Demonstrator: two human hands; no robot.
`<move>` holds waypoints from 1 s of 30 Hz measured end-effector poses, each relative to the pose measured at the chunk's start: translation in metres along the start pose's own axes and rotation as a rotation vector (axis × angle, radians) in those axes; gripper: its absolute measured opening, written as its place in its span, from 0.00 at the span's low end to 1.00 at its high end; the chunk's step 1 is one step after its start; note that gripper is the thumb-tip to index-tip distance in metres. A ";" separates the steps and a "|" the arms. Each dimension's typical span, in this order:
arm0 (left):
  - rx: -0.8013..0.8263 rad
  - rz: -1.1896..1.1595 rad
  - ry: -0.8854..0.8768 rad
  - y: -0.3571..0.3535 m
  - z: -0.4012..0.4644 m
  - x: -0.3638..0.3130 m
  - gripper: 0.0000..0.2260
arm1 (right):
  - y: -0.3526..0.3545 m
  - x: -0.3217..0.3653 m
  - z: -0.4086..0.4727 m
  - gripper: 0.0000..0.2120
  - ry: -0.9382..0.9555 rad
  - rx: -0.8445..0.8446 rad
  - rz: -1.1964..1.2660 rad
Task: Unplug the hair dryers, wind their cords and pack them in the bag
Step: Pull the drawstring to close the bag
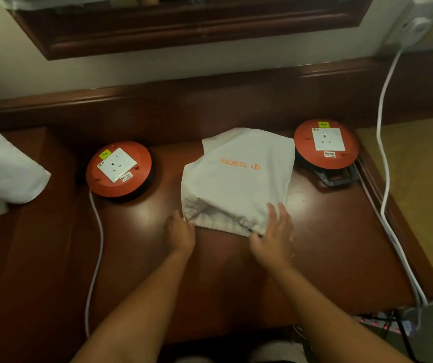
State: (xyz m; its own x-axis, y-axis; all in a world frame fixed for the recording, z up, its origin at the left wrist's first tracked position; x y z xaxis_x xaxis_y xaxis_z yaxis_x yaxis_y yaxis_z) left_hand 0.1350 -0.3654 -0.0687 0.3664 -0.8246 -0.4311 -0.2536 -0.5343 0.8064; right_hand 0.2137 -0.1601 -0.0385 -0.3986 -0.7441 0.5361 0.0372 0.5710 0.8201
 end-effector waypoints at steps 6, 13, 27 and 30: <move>-0.037 -0.110 -0.094 0.015 -0.007 0.034 0.08 | -0.027 0.032 0.036 0.39 0.081 0.284 -0.365; 0.004 -0.143 -0.092 0.028 -0.028 0.079 0.11 | -0.015 0.008 0.042 0.42 0.257 0.421 -0.509; 0.130 0.002 -0.122 0.036 -0.047 0.059 0.07 | -0.007 -0.042 -0.009 0.20 -0.474 0.095 0.348; 0.122 -0.056 -0.074 0.043 -0.052 0.046 0.08 | -0.001 -0.037 -0.007 0.13 -0.475 0.101 0.273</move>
State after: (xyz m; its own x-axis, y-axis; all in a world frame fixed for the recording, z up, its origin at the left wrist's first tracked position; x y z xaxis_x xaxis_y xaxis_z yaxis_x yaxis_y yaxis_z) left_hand 0.1876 -0.4164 -0.0325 0.3173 -0.8019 -0.5062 -0.3431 -0.5947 0.7271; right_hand 0.2345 -0.1349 -0.0578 -0.7568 -0.3395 0.5585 0.1183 0.7693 0.6279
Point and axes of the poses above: each hand's wrist, its own z-axis towards the middle knuckle, its own y-axis out of the back of the hand, x = y × z, the point moved 1 cm from there along z, towards the middle knuckle, and after that the axes turned 6 degrees about x, right-handed, at the moved point
